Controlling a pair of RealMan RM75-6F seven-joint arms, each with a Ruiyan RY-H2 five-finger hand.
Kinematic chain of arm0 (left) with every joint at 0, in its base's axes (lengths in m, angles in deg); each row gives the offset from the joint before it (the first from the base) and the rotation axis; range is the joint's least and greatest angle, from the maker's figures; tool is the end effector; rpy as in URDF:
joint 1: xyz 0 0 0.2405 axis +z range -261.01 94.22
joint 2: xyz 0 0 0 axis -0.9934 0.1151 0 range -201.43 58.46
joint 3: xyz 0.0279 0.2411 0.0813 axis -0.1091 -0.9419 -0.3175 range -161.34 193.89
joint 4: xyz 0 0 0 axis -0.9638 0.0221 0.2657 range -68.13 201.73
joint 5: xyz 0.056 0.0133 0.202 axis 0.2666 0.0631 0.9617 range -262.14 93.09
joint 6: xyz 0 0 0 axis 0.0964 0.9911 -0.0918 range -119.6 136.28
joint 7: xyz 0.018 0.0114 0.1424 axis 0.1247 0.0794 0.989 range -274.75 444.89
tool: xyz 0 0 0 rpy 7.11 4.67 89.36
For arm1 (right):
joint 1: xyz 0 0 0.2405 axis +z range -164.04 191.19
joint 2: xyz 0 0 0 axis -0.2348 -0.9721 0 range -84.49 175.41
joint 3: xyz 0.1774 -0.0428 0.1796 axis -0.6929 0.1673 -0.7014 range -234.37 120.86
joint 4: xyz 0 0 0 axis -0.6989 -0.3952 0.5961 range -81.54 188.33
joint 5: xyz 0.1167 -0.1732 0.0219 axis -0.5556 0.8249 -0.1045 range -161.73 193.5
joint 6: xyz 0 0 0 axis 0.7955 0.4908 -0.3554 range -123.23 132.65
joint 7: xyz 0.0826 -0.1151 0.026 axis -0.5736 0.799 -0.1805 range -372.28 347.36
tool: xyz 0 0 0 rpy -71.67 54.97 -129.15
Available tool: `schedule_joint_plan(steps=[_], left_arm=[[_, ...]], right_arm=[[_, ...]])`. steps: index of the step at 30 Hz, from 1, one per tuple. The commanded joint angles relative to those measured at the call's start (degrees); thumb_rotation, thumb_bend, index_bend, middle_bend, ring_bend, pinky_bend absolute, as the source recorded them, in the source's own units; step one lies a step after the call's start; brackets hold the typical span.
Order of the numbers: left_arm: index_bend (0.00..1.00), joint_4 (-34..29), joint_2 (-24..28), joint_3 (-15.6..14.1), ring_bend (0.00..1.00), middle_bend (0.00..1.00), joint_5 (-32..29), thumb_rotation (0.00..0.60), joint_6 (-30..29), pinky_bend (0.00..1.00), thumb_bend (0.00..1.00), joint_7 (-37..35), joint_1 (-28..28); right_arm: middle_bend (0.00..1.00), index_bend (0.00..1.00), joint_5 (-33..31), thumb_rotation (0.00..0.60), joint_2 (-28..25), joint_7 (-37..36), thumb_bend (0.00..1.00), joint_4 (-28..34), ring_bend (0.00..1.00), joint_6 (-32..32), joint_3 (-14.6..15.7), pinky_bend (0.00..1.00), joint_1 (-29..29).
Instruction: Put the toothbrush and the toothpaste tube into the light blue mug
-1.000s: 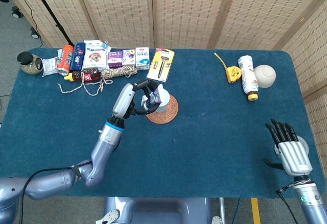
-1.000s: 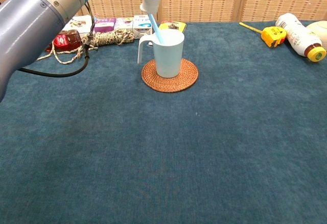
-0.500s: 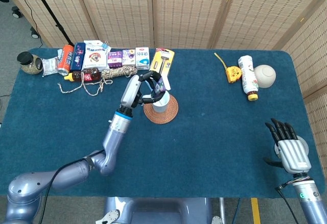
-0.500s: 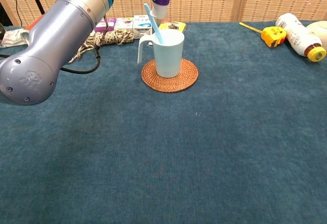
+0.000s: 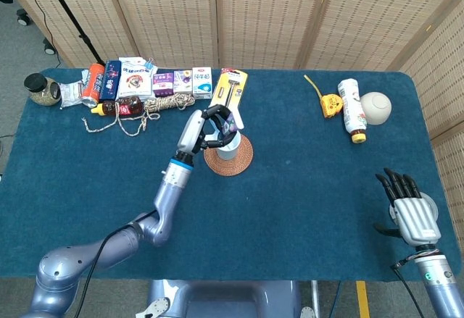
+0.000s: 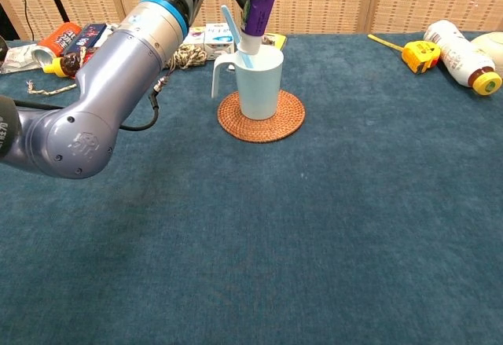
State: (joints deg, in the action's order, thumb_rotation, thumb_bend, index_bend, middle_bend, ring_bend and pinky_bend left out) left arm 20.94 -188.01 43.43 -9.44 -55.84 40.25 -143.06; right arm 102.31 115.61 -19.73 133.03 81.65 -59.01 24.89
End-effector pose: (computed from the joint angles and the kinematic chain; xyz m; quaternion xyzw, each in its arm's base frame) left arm -0.0264 0.4218 -0.0556 -0.4455 -0.5376 -0.6990 0.1548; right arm -0.3321 -0.2185 0.1276 0.6350 -0.4013 0.3759 0.5426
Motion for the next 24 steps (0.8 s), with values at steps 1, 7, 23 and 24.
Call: schedule_joint_plan(steps=[1, 7, 23, 24], left_arm=[[0.66, 2.39, -1.47, -0.44, 0.43, 0.49, -0.04, 0.600, 0.56, 0.57, 0.35, -1.33, -0.91], [0.66, 5.98, -3.31, -0.76, 0.43, 0.49, -0.24, 0.600, 1.38, 0.57, 0.35, -2.85, -1.88], [0.66, 13.45, -5.98, -0.19, 0.42, 0.49, -1.03, 0.600, 2.16, 0.57, 0.34, -7.40, -4.72], [0.66, 13.75, -6.07, -0.24, 0.42, 0.49, -1.09, 0.600, 2.39, 0.57, 0.34, -7.45, -4.86]], right_arm=[[0.00, 0.00, -0.13, 0.600, 0.06, -0.15, 0.00, -0.16, 0.00, -0.22, -0.03, 0.00, 0.06], [0.00, 0.00, -0.43, 0.600, 0.17, -0.24, 0.00, -0.41, 0.00, -0.48, -0.17, 0.00, 0.15], [0.00, 0.00, -1.23, 0.600, 0.70, -0.09, 0.00, -1.29, 0.00, -1.78, -0.31, 0.00, 0.56], [0.00, 0.00, -1.22, 0.600, 0.73, -0.04, 0.00, -1.33, 0.00, -1.84, -0.29, 0.00, 0.58]])
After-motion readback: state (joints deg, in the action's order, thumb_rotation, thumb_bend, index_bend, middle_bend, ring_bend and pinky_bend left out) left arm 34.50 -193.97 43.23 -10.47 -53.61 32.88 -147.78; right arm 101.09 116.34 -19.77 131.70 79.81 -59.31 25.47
